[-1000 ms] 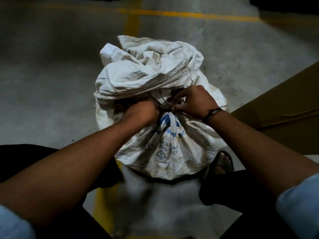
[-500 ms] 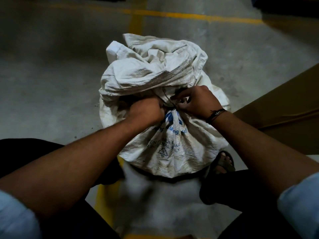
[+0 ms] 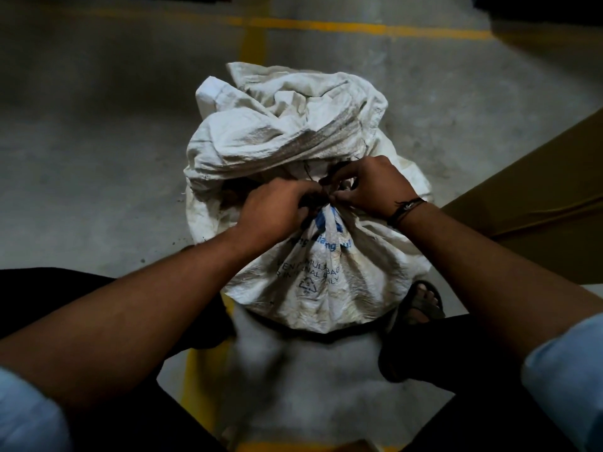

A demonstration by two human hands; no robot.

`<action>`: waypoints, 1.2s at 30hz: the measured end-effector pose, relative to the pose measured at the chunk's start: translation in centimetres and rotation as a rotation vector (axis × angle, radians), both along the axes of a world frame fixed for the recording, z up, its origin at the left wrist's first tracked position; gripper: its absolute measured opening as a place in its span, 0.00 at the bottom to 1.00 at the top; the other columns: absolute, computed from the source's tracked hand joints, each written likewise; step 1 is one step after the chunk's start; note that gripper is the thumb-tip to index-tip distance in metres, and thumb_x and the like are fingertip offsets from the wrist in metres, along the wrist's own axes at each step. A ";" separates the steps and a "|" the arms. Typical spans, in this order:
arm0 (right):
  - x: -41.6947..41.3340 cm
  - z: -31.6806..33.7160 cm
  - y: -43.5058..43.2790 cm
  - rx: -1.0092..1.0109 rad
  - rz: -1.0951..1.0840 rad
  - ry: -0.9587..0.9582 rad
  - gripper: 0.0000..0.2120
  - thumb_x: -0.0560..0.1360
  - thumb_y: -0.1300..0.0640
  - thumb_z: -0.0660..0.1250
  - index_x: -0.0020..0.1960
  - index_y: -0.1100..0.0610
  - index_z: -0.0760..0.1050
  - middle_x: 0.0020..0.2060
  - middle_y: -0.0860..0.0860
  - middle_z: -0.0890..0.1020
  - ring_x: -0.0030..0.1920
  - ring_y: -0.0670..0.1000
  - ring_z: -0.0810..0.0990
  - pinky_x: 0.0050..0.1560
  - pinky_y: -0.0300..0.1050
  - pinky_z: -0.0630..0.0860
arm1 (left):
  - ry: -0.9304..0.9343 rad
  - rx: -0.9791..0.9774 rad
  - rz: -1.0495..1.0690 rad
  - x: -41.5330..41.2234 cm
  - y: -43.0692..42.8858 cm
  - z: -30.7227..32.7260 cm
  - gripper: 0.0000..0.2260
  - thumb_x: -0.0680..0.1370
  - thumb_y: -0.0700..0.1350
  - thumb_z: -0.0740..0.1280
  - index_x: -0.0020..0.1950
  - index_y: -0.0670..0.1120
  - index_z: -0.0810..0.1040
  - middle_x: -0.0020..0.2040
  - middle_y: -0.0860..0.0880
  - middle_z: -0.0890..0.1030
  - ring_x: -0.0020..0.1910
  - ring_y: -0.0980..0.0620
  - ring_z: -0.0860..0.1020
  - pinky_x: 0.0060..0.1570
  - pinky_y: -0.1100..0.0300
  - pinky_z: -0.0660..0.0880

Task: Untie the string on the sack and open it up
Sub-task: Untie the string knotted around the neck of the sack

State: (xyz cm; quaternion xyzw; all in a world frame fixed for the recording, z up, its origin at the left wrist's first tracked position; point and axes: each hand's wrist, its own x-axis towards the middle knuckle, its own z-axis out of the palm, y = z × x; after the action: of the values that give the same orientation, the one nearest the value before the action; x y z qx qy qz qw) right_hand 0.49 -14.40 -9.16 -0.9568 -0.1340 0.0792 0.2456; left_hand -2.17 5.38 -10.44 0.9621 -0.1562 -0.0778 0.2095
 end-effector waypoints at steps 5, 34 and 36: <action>-0.2 -0.3 0.1 0.016 0.006 -0.008 0.12 0.67 0.50 0.76 0.51 0.43 0.85 0.45 0.47 0.86 0.40 0.48 0.82 0.42 0.43 0.77 | 0.048 -0.046 0.057 0.4 0.0 0.2 0.20 0.71 0.46 0.68 0.58 0.66 0.79 0.53 0.62 0.84 0.52 0.58 0.82 0.46 0.61 0.78; -1.0 -2.0 0.5 0.086 -0.042 -0.117 0.13 0.66 0.53 0.70 0.50 0.46 0.84 0.47 0.45 0.85 0.41 0.46 0.81 0.42 0.42 0.77 | 0.317 -0.121 0.075 1.6 -0.3 0.4 0.06 0.70 0.53 0.74 0.44 0.64 0.83 0.47 0.60 0.84 0.46 0.57 0.82 0.48 0.59 0.79; -0.9 -1.8 0.0 0.111 -0.008 -0.101 0.14 0.67 0.54 0.71 0.52 0.46 0.84 0.49 0.46 0.84 0.39 0.43 0.76 0.43 0.40 0.74 | 0.275 -0.092 0.039 1.5 -0.2 0.9 0.04 0.72 0.55 0.71 0.46 0.62 0.83 0.45 0.58 0.84 0.44 0.56 0.82 0.43 0.60 0.77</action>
State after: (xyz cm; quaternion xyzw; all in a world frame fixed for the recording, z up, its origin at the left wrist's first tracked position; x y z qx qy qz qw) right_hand -0.37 -14.40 -10.93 -0.9450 -0.1467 0.0224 0.2915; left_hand -0.63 5.22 -9.54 0.9345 -0.1109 -0.1977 0.2744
